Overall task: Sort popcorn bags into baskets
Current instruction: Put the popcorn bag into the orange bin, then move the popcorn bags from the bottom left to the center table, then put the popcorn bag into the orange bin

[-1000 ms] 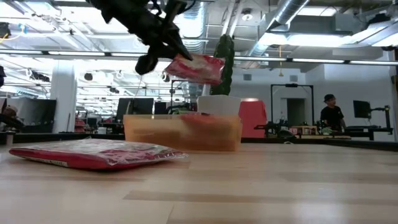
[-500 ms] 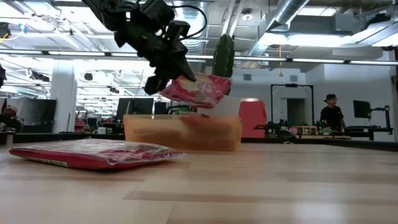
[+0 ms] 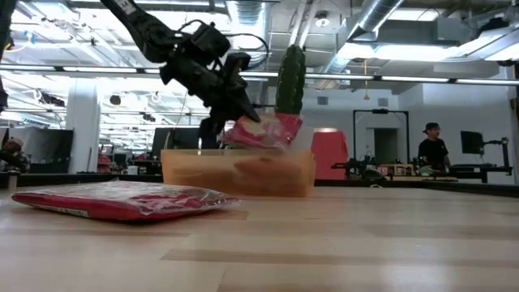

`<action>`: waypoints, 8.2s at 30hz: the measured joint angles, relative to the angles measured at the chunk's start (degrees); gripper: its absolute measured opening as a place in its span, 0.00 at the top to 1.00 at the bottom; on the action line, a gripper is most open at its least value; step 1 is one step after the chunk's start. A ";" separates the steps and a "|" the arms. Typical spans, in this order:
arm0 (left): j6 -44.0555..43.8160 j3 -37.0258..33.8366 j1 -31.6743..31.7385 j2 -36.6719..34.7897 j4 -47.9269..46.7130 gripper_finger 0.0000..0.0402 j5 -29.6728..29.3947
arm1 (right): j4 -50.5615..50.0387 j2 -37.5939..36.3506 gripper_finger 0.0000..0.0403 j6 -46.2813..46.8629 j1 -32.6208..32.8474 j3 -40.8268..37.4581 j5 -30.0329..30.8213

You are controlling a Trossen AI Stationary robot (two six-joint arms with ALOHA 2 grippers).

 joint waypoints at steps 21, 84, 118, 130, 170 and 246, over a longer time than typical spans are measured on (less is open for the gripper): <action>-4.89 0.39 -1.80 3.39 0.47 0.48 3.26 | -1.53 0.39 0.90 -0.44 -0.85 0.00 0.03; 19.92 2.47 -41.51 9.64 -31.51 0.53 -21.46 | 17.27 13.98 0.91 12.05 16.31 -12.90 -9.74; -1.82 17.14 -35.77 -2.24 -44.54 1.00 -18.74 | 17.02 14.56 0.93 11.96 15.90 -12.85 -9.82; -7.11 17.25 -19.85 -13.66 -44.00 1.00 -46.52 | 17.01 14.53 0.95 11.98 14.41 -12.85 -9.08; -17.99 0.42 -5.77 -9.27 -28.57 0.61 -32.01 | 17.01 14.51 0.93 12.20 13.07 -12.83 -8.67; -50.97 8.41 -61.54 0.18 -47.49 0.44 -48.46 | 17.13 14.58 0.92 14.53 8.58 -12.83 -10.84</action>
